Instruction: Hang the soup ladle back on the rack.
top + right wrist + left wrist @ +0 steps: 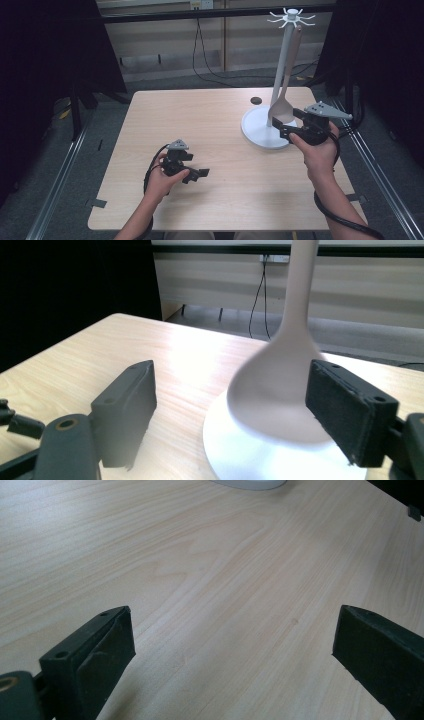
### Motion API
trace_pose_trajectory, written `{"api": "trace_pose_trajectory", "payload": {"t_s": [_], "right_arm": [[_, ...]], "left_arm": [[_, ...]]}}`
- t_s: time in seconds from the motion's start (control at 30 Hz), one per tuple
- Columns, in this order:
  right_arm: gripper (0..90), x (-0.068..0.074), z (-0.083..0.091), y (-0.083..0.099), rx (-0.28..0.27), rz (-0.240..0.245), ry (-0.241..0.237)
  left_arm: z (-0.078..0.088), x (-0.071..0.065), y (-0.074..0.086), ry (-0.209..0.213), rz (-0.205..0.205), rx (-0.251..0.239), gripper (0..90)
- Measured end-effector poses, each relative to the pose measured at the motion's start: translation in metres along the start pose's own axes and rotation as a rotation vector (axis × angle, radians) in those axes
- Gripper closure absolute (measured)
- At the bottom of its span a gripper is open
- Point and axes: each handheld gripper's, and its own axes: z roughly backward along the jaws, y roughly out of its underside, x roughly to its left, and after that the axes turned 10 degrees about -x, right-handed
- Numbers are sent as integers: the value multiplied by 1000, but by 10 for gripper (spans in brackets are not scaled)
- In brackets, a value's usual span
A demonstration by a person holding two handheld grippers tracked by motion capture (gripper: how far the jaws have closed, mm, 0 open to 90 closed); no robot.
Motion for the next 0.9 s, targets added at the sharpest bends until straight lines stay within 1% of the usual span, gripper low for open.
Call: {"api": "trace_pose_trajectory", "payload": {"t_s": [0.1, 0.27, 0.37, 0.4, 0.47, 0.53, 0.67, 0.73, 0.8, 0.83, 0.87, 0.9], "right_arm": [[186, 1, 3, 6, 9, 11, 4], [155, 2, 5, 18, 34, 7, -25], [143, 3, 7, 29, 60, 13, -32], [143, 3, 7, 29, 60, 13, -32], [138, 4, 9, 37, 69, 4, -41], [136, 5, 11, 41, 76, 12, -41], [133, 6, 14, 48, 86, 11, -46], [129, 6, 15, 52, 89, 7, -56], [129, 8, 17, 60, 103, 14, -60], [129, 8, 17, 60, 103, 14, -60], [127, 9, 16, 65, 113, 10, -69], [127, 9, 16, 65, 113, 10, -69]], "left_arm": [[0, -1, 0, 8, 2, -5, 31], [-1, -1, 0, 8, -2, 2, 31], [-1, -1, 0, 5, 3, -1, 31], [-2, -1, 0, 5, 6, -3, 31], [-2, -1, 0, 6, 3, 1, 31], [-1, -1, 0, 6, -3, 3, 31], [-2, -1, 0, 7, -2, 2, 31], [-2, -2, 0, 6, -2, 2, 31], [-2, -2, 0, 6, -2, 3, 31], [-2, -2, 0, 6, -3, 3, 31], [-2, -2, 0, 7, -2, 4, 31], [-2, -1, 0, 7, -1, 3, 31]]}}
